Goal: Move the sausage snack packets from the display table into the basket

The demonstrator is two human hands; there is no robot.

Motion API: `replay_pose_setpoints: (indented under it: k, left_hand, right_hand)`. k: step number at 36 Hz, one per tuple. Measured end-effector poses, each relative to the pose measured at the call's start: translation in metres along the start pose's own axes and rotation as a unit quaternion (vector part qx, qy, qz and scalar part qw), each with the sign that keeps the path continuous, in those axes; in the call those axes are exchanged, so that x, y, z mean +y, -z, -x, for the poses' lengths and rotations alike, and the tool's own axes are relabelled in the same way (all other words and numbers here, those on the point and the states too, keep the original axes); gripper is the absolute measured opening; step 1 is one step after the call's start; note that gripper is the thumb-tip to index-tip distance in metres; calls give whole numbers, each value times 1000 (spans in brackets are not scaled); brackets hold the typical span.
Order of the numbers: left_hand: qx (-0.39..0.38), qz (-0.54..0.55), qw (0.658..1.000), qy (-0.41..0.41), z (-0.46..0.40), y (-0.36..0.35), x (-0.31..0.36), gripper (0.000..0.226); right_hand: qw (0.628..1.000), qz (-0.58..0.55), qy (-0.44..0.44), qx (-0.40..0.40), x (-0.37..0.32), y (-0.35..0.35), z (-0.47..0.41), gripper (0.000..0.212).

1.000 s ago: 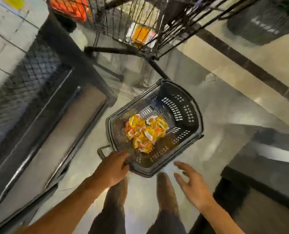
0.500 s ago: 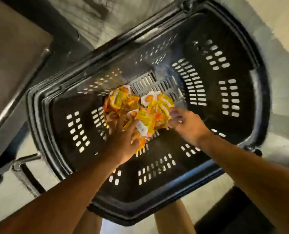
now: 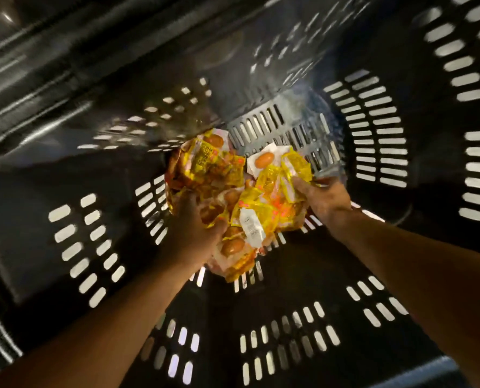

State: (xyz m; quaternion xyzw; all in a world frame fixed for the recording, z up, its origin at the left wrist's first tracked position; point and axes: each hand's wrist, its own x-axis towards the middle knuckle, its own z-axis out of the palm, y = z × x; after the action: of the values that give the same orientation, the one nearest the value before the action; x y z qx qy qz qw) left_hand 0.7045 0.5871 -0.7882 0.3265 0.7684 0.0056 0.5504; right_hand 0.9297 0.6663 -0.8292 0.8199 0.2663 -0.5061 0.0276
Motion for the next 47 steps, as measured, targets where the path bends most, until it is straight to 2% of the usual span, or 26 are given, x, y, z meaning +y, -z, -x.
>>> replay_pose_setpoints:
  k: [4, 7, 9, 14, 18, 21, 24, 27, 29, 32, 35, 37, 40, 42, 44, 46, 47]
  left_hand:
    - [4, -14, 1000, -2, -2, 3, 4, 62]
    - [6, -26, 1000, 9, -6, 5, 5, 53]
    - [9, -33, 999, 20, -9, 6, 4, 50]
    - [-21, -26, 998, 57, -13, 6, 1, 69]
    - [-33, 29, 997, 62, -7, 9, -1, 62]
    - [-62, 79, 993, 54, 6, 14, -2, 52]
    - [-62, 83, 993, 52, 23, 20, 1, 36]
    - [-68, 100, 989, 85, 40, 29, 8, 25]
    - [-96, 121, 982, 105, 50, 35, 13, 33]
    - [-123, 146, 976, 104, 71, 45, 31, 19]
    - [-147, 194, 964, 103, 93, 58, 54, 12]
    - [-186, 233, 948, 112, 108, 67, 72, 32]
    - [-213, 338, 906, 136, 120, 79, 88, 72]
    - [-218, 414, 868, 164, 119, 85, 91, 88]
    - [-284, 469, 821, 161, 114, 90, 92, 84]
    - [-374, 509, 764, 132, 109, 93, 90, 71]
    - [-388, 522, 749, 127, 108, 94, 89, 64]
  right_hand:
    - [999, -30, -32, -26, 0, 1, -1, 51]
    - [996, -53, -31, -67, -3, 4, -1, 47]
    - [994, -45, -34, -90, -6, 3, -2, 54]
    - [995, -75, -46, -52, -3, -11, -4, 50]
    - [995, -72, -46, -54, -3, -20, 1, 61]
    - [995, -54, -38, -73, -3, -11, 10, 37]
    - [999, -22, -17, -44, 0, 10, 23, 17]
    - [999, -28, -17, -1, -3, 31, 42, 20]
    - [997, -74, -31, 12, -8, 47, 58, 19]
    - [989, -141, -37, 33, -19, 69, 85, 9]
    - [979, -203, -20, 25, -32, 88, 116, 13]
    - [967, -253, -16, -37, -41, 100, 137, 6]
    - [924, -332, -38, -185, -55, 116, 164, 30]
    - [894, -347, -69, -273, -61, 122, 177, 44]
    - [878, -335, -81, -332, -65, 121, 188, 46]
    - [873, -308, -64, -372, -66, 113, 197, 34]
    - [875, -293, -51, -383, -66, 107, 200, 26]
